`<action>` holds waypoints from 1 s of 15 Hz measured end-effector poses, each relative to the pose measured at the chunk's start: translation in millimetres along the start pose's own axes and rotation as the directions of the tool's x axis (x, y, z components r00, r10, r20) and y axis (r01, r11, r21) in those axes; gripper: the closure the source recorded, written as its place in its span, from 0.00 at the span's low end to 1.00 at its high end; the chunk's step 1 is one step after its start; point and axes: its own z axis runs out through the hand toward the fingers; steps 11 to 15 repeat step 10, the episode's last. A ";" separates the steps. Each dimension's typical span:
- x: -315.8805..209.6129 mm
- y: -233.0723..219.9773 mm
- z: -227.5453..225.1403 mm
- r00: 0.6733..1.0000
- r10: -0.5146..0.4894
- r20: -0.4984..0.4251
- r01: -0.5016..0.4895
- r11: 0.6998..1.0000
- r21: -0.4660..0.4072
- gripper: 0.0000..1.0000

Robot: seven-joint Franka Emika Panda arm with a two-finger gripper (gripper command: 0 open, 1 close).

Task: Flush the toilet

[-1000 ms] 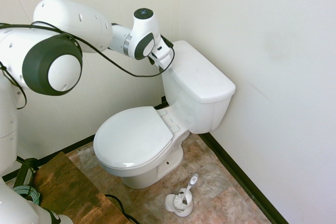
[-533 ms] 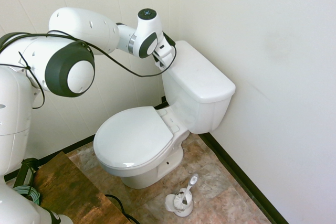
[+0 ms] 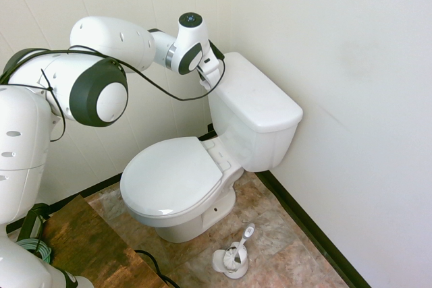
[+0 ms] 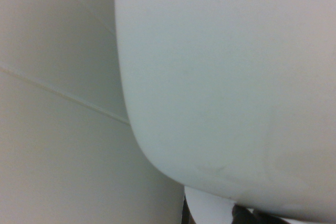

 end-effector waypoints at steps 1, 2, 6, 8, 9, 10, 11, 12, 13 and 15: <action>0.2 1.9 7.8 1.000 0.004 0.000 -0.004 1.000 -0.002 1.00; 0.4 1.9 13.2 1.000 0.009 0.002 -0.009 1.000 0.001 1.00; -2.2 2.9 32.9 0.999 0.036 0.017 -0.036 0.999 0.000 1.00; -5.1 3.3 42.7 0.999 0.045 0.028 -0.045 0.999 -0.001 1.00; -5.4 3.0 45.1 0.998 0.048 0.029 -0.048 0.999 -0.001 1.00; -4.6 2.7 45.4 0.998 0.053 0.029 -0.053 0.999 0.001 1.00; -4.6 2.7 45.4 0.998 0.053 0.029 -0.053 0.999 0.001 1.00; -4.6 2.7 45.4 0.998 0.053 0.029 -0.053 0.999 0.001 1.00; -4.6 2.7 45.4 0.998 0.053 0.029 -0.053 0.999 0.001 1.00; -4.6 2.7 45.4 0.998 0.053 0.029 -0.053 0.999 0.001 1.00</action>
